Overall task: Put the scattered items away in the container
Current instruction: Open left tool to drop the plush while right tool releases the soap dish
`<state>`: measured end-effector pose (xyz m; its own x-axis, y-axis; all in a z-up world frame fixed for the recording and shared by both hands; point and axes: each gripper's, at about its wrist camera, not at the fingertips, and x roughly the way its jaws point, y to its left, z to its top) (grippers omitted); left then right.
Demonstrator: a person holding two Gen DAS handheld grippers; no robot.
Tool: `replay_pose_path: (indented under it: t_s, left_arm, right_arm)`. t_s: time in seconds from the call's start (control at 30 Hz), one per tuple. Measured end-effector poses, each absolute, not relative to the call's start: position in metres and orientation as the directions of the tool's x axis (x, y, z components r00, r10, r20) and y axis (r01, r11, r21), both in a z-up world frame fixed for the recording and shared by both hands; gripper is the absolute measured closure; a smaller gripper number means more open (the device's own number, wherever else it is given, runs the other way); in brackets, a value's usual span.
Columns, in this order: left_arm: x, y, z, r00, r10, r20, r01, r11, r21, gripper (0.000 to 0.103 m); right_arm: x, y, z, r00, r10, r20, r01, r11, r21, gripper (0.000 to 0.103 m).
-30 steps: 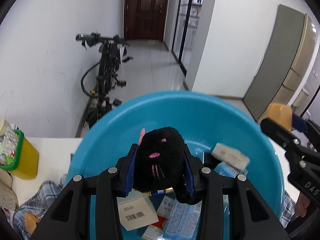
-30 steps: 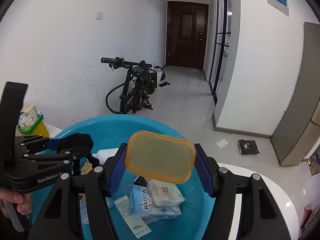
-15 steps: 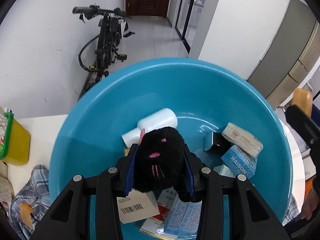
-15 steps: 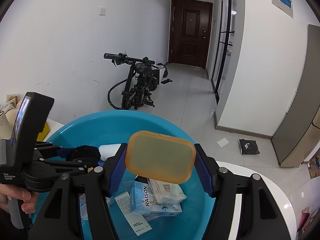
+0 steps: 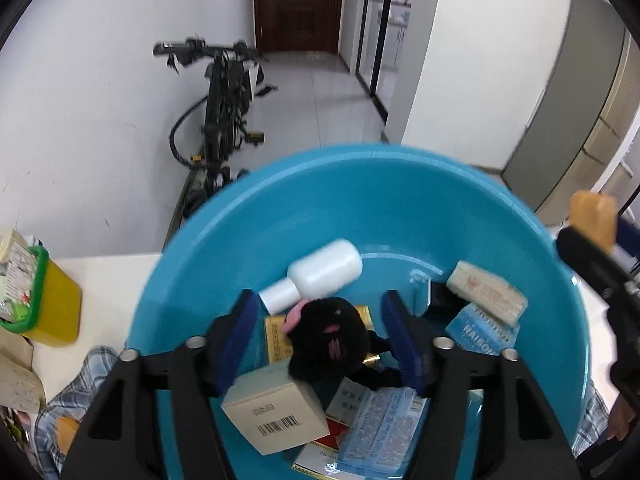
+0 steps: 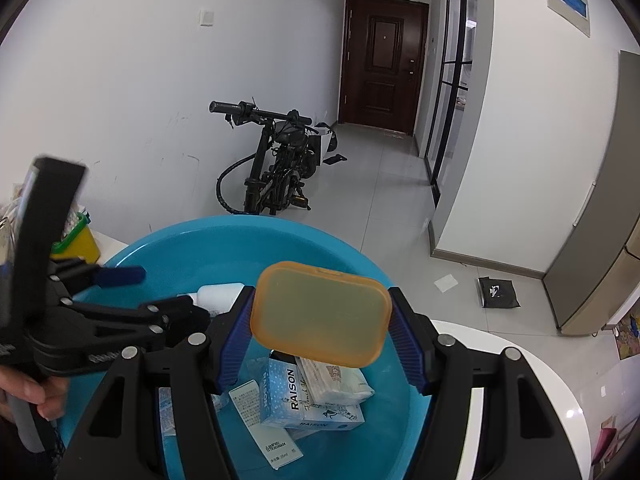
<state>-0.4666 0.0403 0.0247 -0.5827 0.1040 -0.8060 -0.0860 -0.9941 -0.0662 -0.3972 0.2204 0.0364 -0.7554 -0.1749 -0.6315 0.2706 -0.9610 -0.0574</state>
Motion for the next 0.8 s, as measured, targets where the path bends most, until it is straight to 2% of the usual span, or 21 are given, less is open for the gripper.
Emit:
replay_pose_path:
  t_s: [0.23,0.47,0.8]
  left_arm:
    - [-0.461,0.026,0.044,-0.637,0.088,-0.766,-0.056,-0.996,-0.068,0.034]
    - [-0.461,0.024,0.047,-0.634,0.093,-0.768,-0.060,-0.996,-0.071,0.034]
    - [-0.460,0.033,0.042,-0.626,0.093,-0.775,-0.077,-0.995,-0.057,0.034]
  right_arm:
    - [-0.407,0.218,0.014,-0.671,-0.165,-0.723,0.302,-0.951,-0.063,0.040]
    - [-0.415,0.221,-0.015,-0.561,-0.149,-0.814,0.330,-0.942,-0.055,0.040]
    - [-0.419,0.219,-0.028,-0.497,-0.122,-0.859,0.350,-0.934,-0.070,0.040]
